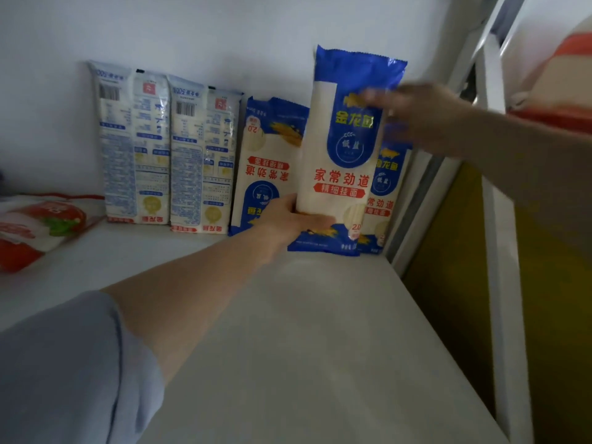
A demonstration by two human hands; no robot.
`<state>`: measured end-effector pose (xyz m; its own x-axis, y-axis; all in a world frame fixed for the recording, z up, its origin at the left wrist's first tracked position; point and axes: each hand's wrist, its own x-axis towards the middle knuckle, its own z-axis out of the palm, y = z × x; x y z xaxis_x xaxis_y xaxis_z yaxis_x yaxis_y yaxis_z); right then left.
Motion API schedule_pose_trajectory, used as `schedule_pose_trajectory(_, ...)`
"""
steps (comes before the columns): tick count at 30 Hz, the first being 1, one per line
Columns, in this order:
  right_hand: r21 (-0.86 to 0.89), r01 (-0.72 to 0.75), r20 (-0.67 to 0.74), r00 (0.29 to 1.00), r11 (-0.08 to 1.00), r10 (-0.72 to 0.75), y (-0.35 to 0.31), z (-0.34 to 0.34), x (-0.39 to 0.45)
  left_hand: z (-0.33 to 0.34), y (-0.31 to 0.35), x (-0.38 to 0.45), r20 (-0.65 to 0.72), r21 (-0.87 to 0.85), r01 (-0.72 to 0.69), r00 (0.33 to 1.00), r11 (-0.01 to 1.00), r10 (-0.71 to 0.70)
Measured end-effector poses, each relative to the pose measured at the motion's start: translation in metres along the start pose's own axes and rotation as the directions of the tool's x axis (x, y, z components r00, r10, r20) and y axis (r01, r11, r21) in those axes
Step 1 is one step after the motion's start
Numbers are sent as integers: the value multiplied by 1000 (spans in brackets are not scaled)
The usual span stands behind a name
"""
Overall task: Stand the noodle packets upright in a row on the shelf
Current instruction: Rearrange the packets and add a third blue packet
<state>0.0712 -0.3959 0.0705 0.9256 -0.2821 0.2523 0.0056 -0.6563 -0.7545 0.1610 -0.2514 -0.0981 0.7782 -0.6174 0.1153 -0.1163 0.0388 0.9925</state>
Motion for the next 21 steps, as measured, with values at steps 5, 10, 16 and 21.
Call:
schedule_pose_trajectory(5, -124, -379, 476, 788, 917, 390, 78, 45, -35, -1, -1, -2, 52, -37, 11, 999, 999, -9)
schedule_pose_trajectory(10, 78, -403, 394, 853, 912, 343, 106, 74, -41, 2, -3, -2, 53, -105, 37, 998, 994, -32)
schedule_pose_trajectory(16, 200, -432, 370, 864, 879, 340, 122, 87, -34, -5, -6, 6, 43, -79, 41, 998, 996, -37)
schedule_pose_trajectory(21, 293, -414, 248, 903, 862, 350, 139, 92, -26, -2, -17, 19, 24, -150, 78, 997, 986, -75)
